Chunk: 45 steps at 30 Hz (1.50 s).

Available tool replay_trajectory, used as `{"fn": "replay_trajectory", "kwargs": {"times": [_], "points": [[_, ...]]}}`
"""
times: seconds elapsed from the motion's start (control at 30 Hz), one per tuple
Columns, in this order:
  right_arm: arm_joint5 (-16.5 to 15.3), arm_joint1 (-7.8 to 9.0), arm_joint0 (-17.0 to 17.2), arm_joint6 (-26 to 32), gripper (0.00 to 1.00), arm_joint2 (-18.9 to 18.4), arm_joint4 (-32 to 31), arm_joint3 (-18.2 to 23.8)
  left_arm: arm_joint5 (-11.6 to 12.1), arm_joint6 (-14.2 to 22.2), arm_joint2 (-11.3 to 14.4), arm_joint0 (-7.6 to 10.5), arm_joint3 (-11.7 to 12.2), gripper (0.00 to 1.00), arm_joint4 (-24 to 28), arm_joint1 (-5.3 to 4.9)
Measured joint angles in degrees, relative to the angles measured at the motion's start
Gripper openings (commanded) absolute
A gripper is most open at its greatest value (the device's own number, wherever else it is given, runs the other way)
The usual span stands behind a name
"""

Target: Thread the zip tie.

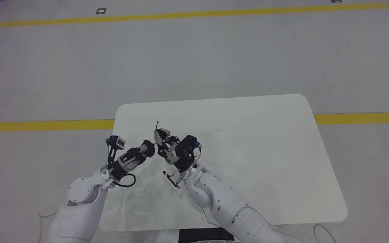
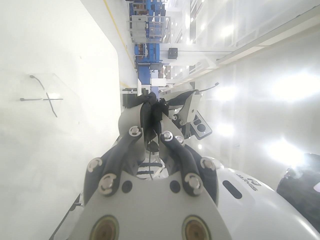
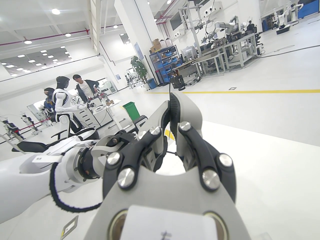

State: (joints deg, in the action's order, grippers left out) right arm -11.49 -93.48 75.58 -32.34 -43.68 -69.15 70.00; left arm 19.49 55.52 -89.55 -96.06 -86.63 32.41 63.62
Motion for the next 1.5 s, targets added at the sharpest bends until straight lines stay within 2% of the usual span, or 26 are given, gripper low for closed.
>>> {"fn": "replay_trajectory", "kwargs": {"times": [0.23, 0.43, 0.57, 1.03, 1.5], "points": [[0.00, 0.00, 0.00, 0.00, 0.00, 0.00, 0.00, 0.00, 0.00, -0.44, -0.05, -0.50, -1.15, 0.00, -0.19, -0.07], [0.00, 0.00, 0.00, 0.00, 0.00, 0.00, 0.00, 0.00, -0.01, -0.46, -0.07, -0.54, -1.22, 0.00, -0.29, -0.07], [0.00, 0.00, 0.00, 0.00, 0.00, 0.00, 0.00, 0.00, -0.40, -1.86, 0.32, -0.59, -1.42, 0.00, -0.63, -0.09], [0.00, 0.00, 0.00, 0.00, 0.00, 0.00, 0.00, 0.00, -0.01, -0.42, -2.45, -2.31, -2.17, 0.00, 0.72, -0.75], [1.63, 0.41, 0.96, 1.70, 0.00, 0.07, -3.25, 1.01, -0.01, -0.42, -2.52, -2.32, -2.22, 0.00, 0.57, -0.75]]}}
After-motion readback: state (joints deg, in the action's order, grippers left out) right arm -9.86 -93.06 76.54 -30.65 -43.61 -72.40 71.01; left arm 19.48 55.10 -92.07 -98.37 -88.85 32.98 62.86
